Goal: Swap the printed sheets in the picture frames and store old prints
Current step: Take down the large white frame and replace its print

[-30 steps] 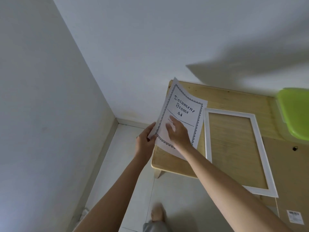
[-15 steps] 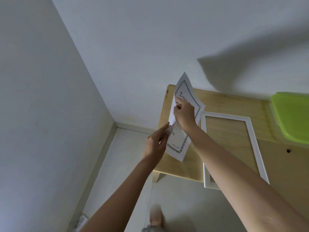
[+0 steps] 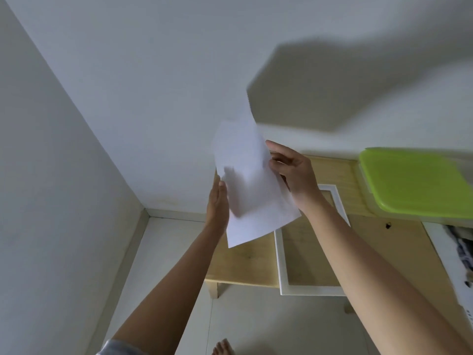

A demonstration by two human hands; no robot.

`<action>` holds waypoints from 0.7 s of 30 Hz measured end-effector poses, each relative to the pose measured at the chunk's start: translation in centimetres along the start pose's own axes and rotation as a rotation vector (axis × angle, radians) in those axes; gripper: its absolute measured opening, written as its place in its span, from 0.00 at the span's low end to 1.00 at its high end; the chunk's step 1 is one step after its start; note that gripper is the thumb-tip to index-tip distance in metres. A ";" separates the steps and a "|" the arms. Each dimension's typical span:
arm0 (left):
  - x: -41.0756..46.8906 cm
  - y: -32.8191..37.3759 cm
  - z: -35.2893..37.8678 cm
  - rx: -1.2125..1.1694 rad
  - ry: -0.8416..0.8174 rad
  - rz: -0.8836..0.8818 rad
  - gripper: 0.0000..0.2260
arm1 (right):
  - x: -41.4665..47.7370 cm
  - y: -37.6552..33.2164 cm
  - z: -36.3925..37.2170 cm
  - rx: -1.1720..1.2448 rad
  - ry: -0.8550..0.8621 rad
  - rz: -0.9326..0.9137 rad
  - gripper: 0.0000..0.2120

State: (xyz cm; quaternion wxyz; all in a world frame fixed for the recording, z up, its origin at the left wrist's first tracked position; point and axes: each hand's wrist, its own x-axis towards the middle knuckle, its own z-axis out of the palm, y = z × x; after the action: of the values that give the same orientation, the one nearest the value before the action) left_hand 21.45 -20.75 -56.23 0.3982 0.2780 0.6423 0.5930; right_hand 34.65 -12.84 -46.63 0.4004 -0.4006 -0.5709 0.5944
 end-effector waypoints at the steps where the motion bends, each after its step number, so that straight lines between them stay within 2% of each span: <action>1: 0.3 0.0 0.4 -0.020 -0.013 -0.004 0.19 | -0.1 0.0 -1.1 0.029 0.018 0.002 0.20; 7: 0.2 -0.6 3.3 -0.103 -0.149 -0.079 0.14 | -1.7 2.1 -8.0 0.189 0.234 0.056 0.21; 14: -3.0 -3.3 8.6 0.108 -0.253 -0.077 0.23 | -5.6 8.1 -16.7 -0.161 0.526 0.210 0.18; 18: -4.9 -6.0 10.3 0.318 -0.266 -0.067 0.25 | -8.2 10.3 -19.5 -0.414 0.455 0.346 0.15; 21: -6.1 -7.6 11.0 0.479 -0.241 -0.136 0.30 | -9.1 11.4 -20.8 -0.528 0.382 0.381 0.14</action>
State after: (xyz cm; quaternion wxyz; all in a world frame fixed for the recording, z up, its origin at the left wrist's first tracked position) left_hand 34.86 -20.96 -62.41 0.4334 0.3889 0.7294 0.3590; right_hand 57.11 -14.21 -58.44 0.2649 -0.6926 -0.5347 0.4052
